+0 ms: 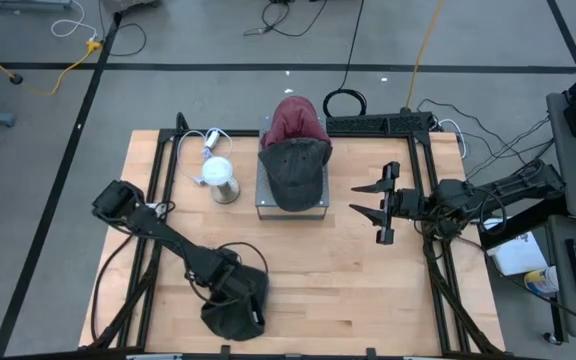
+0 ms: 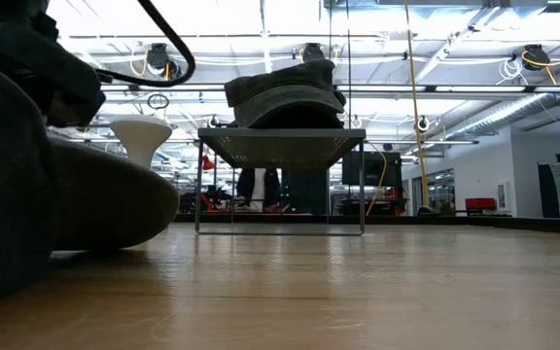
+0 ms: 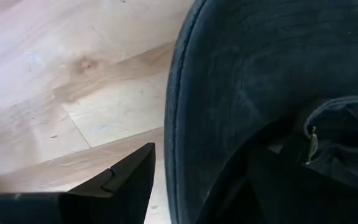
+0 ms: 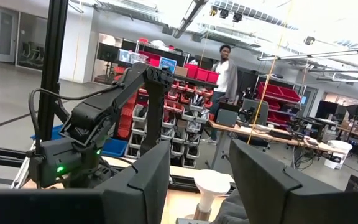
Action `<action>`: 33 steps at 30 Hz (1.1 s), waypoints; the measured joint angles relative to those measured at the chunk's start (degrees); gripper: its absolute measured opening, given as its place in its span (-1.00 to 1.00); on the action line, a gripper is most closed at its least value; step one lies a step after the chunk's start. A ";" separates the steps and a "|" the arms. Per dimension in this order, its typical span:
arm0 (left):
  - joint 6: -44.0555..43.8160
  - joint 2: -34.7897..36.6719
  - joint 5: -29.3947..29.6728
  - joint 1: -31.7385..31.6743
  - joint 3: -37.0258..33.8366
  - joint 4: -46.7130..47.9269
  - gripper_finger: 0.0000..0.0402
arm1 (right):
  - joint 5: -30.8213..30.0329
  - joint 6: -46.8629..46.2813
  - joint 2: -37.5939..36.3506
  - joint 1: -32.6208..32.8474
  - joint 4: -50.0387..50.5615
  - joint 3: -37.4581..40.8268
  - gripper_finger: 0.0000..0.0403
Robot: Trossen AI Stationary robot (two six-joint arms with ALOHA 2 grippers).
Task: Pick & Place hat
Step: Stack the black cap on top of the black cap on the shelf
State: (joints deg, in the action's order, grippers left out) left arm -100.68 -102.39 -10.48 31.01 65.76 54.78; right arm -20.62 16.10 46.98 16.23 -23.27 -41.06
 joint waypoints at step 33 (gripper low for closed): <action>7.81 24.06 24.80 1.21 -0.09 2.01 -0.96 | 5.94 -25.04 -0.02 0.00 0.60 0.00 -0.21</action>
State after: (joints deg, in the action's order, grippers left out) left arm -92.87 -78.33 14.31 32.23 65.67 56.80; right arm -14.68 -8.95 46.96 16.23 -22.67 -41.06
